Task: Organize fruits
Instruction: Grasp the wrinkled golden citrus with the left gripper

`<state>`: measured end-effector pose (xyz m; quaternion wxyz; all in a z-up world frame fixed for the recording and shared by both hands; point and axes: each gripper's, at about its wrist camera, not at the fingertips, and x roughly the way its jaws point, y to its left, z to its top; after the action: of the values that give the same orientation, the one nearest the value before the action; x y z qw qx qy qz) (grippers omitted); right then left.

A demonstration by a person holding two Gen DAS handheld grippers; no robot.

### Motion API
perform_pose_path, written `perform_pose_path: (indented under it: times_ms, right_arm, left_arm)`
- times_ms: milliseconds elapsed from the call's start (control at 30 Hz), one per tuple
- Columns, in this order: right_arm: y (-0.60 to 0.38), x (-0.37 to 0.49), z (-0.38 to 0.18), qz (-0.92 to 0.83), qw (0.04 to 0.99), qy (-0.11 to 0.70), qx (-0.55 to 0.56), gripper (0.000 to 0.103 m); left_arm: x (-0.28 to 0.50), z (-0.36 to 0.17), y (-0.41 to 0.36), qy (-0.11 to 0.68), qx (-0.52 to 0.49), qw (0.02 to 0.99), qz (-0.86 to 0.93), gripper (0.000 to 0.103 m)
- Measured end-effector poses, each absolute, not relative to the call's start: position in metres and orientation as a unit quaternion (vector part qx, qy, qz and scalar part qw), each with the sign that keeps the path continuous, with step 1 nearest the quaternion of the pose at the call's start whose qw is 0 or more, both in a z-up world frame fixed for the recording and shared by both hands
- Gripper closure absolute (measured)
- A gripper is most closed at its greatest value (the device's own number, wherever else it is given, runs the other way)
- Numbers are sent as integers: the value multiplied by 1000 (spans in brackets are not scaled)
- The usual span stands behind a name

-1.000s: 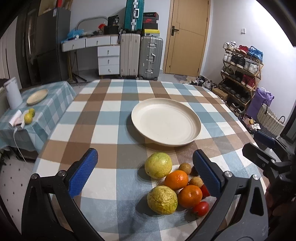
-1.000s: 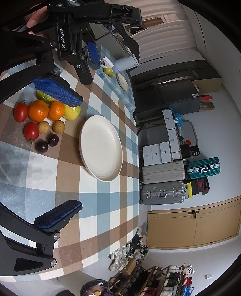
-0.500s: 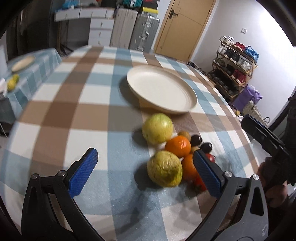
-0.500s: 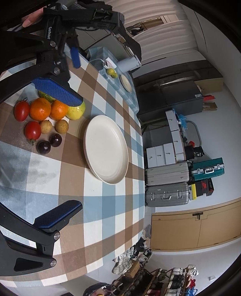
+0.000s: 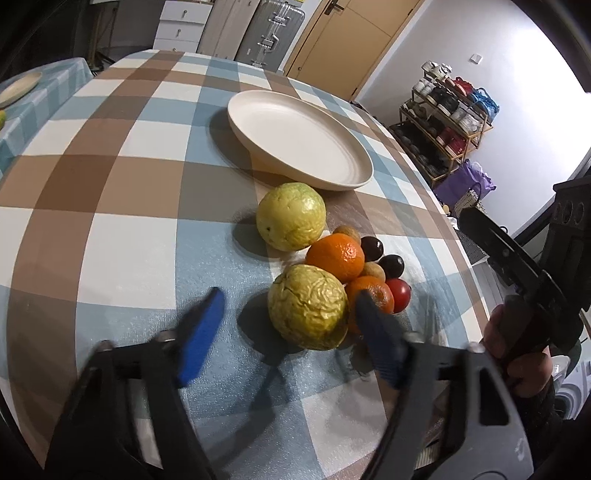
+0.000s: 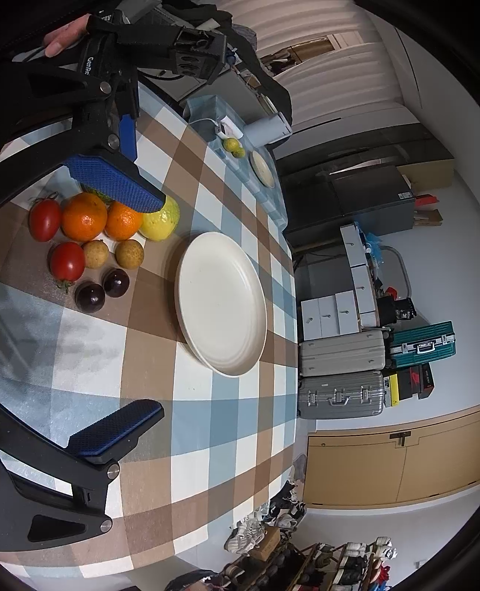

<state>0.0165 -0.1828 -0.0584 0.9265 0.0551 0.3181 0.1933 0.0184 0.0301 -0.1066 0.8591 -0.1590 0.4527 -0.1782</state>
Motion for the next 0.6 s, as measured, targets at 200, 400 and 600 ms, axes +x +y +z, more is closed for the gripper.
perform_pose_path:
  times_ms: [200,400,600]
  right_arm:
    - [-180,18,-59,199,924,323,54,0]
    - [-178,21,-59,202,922,327,53,0]
    - [-171,26,-60,232,911,336,61,0]
  left_arm:
    - [16,-102,28,443,-151,861,-200,60]
    - [13,-98,30,434,-151,863,-211,61]
    - [2,-85,43,396,-155,878,-220,60]
